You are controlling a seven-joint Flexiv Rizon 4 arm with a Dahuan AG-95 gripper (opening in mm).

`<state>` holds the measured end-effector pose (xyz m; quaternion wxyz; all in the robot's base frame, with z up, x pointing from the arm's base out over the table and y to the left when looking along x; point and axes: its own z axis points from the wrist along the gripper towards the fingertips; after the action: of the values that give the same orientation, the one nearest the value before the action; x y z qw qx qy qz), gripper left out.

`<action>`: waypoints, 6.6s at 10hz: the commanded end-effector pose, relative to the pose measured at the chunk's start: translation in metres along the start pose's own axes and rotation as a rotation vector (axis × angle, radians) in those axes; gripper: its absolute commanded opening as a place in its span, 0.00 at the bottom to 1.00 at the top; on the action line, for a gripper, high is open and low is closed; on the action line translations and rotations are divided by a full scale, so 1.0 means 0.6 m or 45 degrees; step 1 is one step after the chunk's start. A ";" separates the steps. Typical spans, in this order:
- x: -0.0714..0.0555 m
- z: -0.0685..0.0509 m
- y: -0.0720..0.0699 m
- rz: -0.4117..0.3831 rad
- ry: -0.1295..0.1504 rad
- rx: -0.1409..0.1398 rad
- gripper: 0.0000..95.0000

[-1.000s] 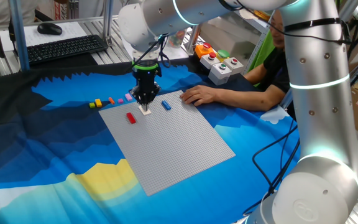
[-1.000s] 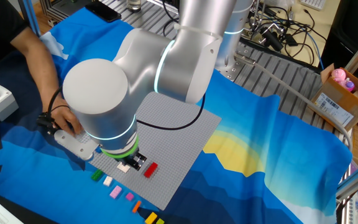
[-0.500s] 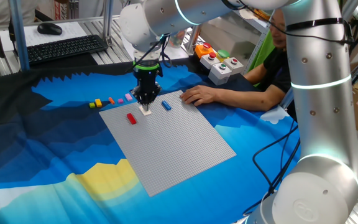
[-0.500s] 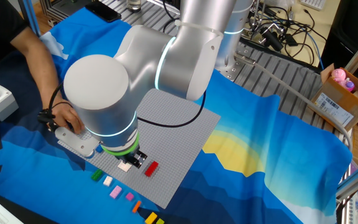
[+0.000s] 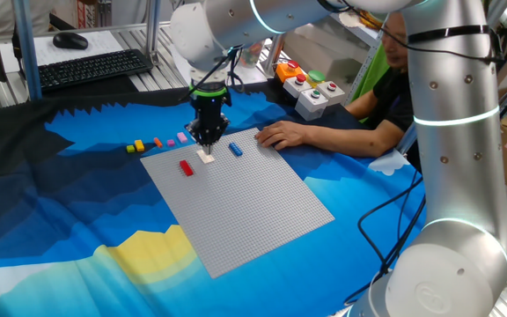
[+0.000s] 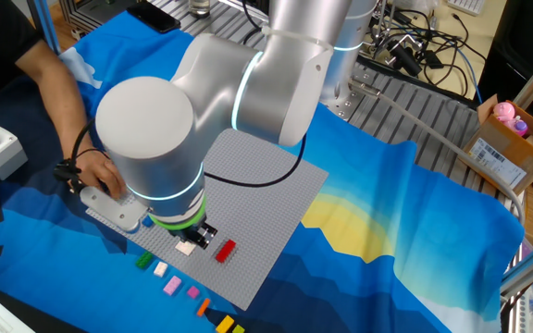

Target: Stack small Lego blocks one on top of the other

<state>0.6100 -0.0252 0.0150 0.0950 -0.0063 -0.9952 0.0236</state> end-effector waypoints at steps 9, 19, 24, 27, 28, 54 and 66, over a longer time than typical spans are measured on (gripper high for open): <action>0.000 -0.004 -0.006 0.000 0.028 -0.037 0.00; 0.031 -0.042 0.006 0.076 0.040 -0.091 0.00; -0.009 -0.091 -0.007 0.075 0.043 -0.095 0.20; -0.042 -0.085 -0.011 0.071 0.036 -0.065 0.40; -0.048 -0.082 -0.012 0.080 0.032 -0.051 0.40; -0.108 -0.043 -0.084 -0.006 0.009 -0.031 0.40; -0.109 -0.042 -0.083 -0.014 0.011 -0.034 0.40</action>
<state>0.6787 -0.0748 0.0297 0.0995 -0.0028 -0.9950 0.0094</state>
